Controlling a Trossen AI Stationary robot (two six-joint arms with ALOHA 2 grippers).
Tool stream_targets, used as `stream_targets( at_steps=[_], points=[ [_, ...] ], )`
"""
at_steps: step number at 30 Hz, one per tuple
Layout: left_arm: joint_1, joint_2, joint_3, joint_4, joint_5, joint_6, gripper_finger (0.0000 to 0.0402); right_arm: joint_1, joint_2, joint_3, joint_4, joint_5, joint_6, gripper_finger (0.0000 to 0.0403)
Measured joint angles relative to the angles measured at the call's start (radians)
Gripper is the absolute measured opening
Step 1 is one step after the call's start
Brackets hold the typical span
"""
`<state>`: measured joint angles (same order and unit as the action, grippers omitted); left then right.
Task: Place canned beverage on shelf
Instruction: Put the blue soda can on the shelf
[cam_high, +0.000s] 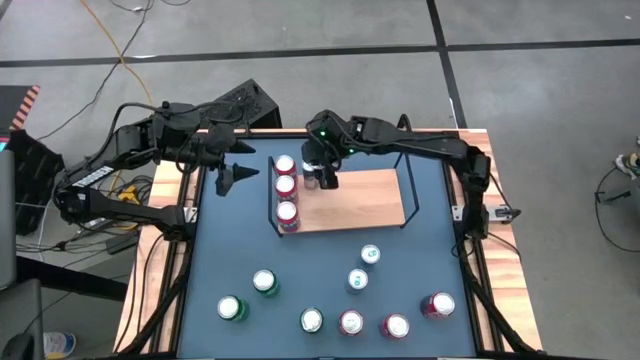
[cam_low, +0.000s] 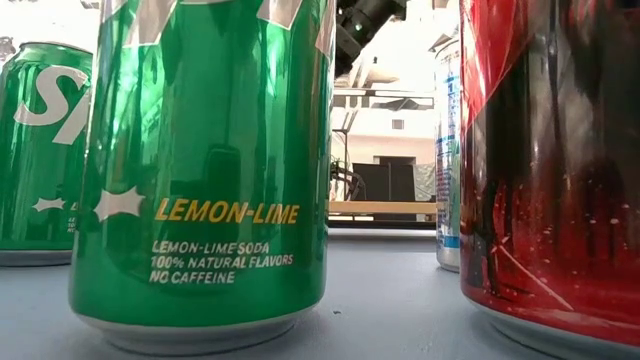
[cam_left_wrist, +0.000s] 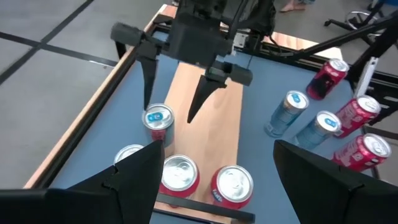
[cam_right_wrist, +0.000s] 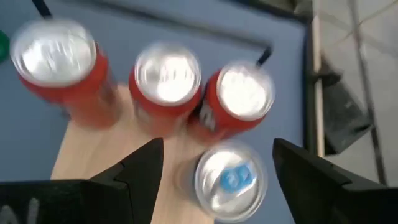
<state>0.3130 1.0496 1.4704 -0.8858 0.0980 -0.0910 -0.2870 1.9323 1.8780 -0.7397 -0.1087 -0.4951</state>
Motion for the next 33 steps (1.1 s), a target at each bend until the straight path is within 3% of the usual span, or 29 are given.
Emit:
stream_targets(
  at_steps=[9,13,33],
  points=[
    [0.000,0.000,0.000,-0.003,-0.006,0.000,0.0286,-0.034,0.004,-0.002,-0.011,-0.003,-0.030,0.0286],
    [0.000,0.000,0.000,-0.006,-0.006,-0.001,0.0286,-0.047,0.004,-0.002,-0.011,-0.052,-0.029,0.0286],
    [0.000,0.000,0.000,-0.022,-0.009,-0.011,0.0286,-0.040,0.083,-0.002,-0.019,-0.010,-0.024,0.0286]
  ],
)
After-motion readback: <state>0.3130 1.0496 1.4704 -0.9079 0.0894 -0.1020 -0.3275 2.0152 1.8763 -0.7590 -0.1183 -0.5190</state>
